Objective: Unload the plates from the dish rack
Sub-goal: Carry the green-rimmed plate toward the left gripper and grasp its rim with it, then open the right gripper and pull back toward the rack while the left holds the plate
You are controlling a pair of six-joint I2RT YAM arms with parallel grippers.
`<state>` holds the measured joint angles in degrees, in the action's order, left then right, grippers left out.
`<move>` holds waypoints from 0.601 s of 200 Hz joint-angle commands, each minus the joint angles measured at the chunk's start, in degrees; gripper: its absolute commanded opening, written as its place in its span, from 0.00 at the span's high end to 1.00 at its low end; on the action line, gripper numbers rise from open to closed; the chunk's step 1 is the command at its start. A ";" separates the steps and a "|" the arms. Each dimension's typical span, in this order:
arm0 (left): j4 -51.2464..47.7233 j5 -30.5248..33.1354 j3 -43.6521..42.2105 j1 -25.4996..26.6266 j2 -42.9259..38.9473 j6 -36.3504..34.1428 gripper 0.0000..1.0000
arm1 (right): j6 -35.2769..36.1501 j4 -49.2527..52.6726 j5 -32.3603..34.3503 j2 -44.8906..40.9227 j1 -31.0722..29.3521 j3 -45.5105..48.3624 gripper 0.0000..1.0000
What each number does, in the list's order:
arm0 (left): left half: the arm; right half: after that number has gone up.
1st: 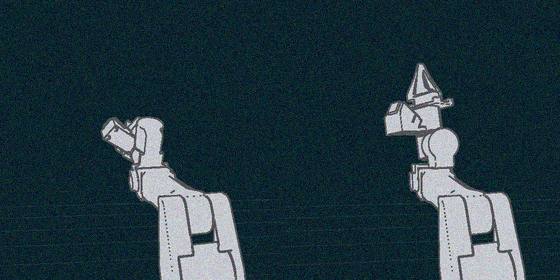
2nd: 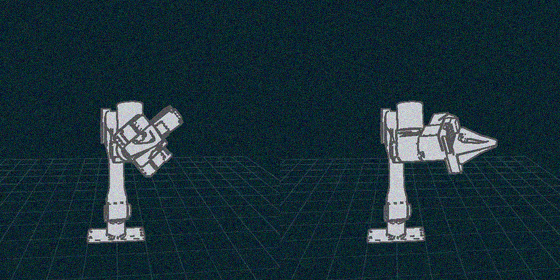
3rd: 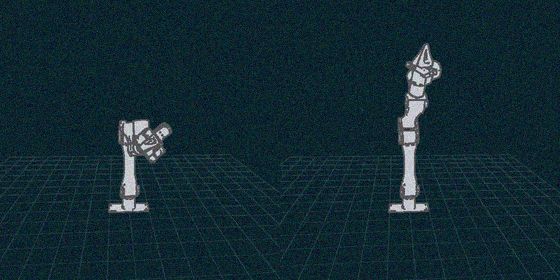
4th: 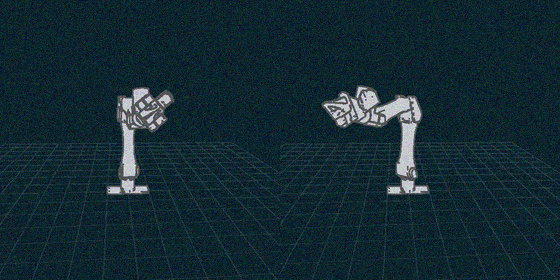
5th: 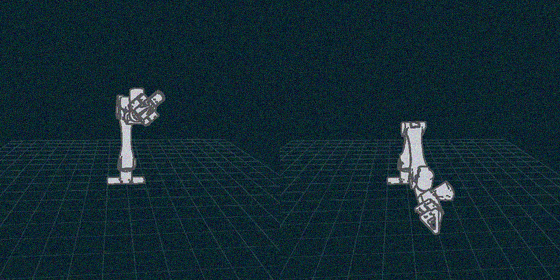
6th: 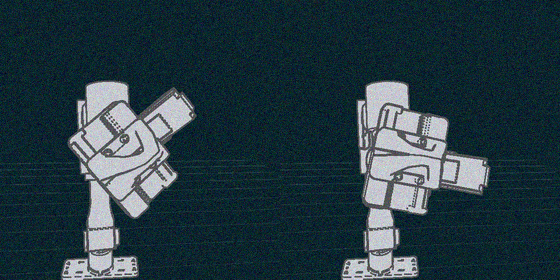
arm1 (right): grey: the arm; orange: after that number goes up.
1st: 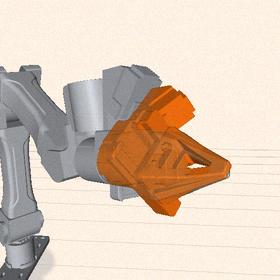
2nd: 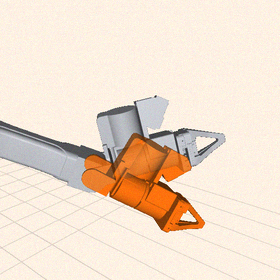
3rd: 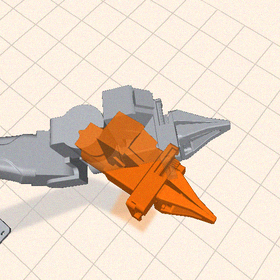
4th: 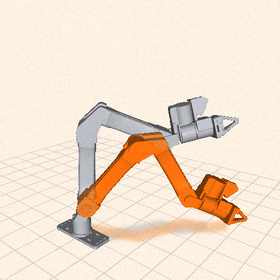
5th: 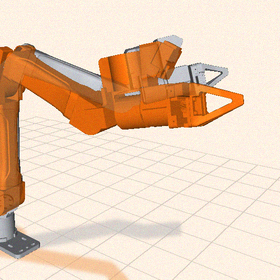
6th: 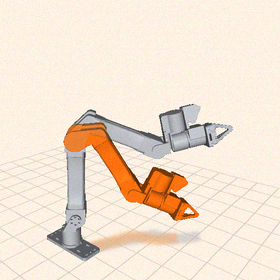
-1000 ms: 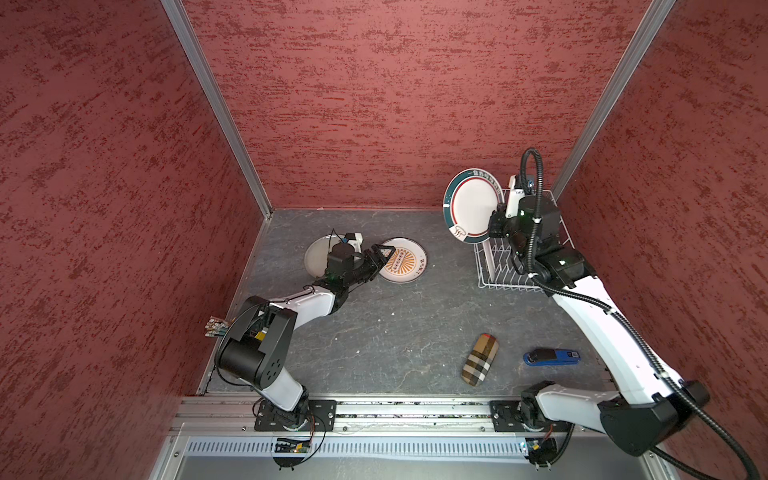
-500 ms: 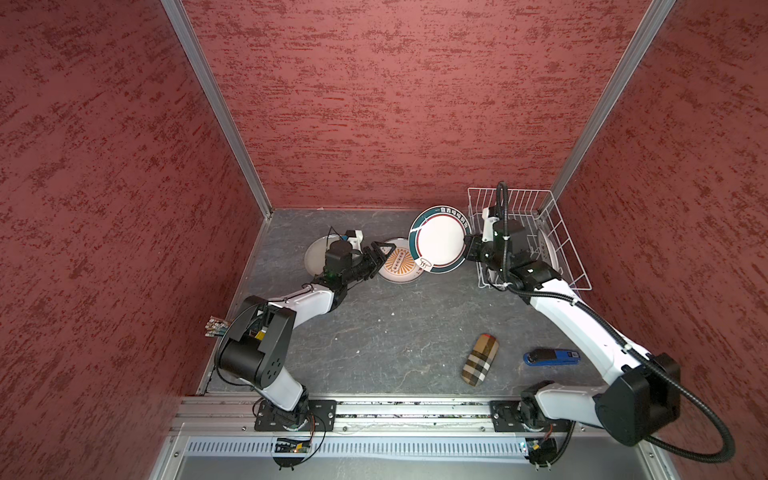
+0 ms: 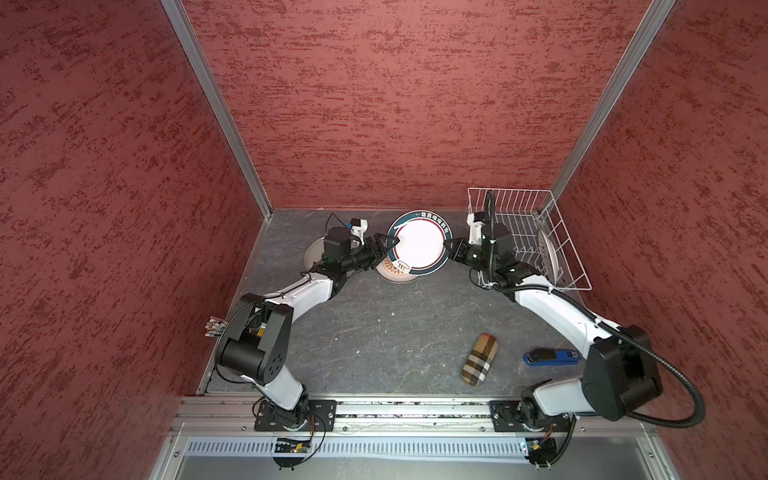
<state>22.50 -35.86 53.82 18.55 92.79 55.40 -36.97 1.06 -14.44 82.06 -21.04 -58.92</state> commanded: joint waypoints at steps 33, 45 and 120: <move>-2.55 0.23 0.14 -0.17 0.28 -2.88 0.35 | -3.35 -7.04 -6.52 0.91 0.77 -1.99 1.00; -2.76 0.40 0.14 -0.18 0.22 -3.22 0.42 | -3.68 -7.21 -6.89 0.91 0.89 -1.78 1.00; -2.99 3.42 -1.26 -0.18 -1.16 -4.24 1.00 | -3.59 -6.56 -7.98 2.42 1.78 -1.34 0.78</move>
<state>19.38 -34.11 53.21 18.33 92.64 52.16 -40.36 -1.80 -20.86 85.27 -19.64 -58.96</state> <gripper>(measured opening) 0.053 0.145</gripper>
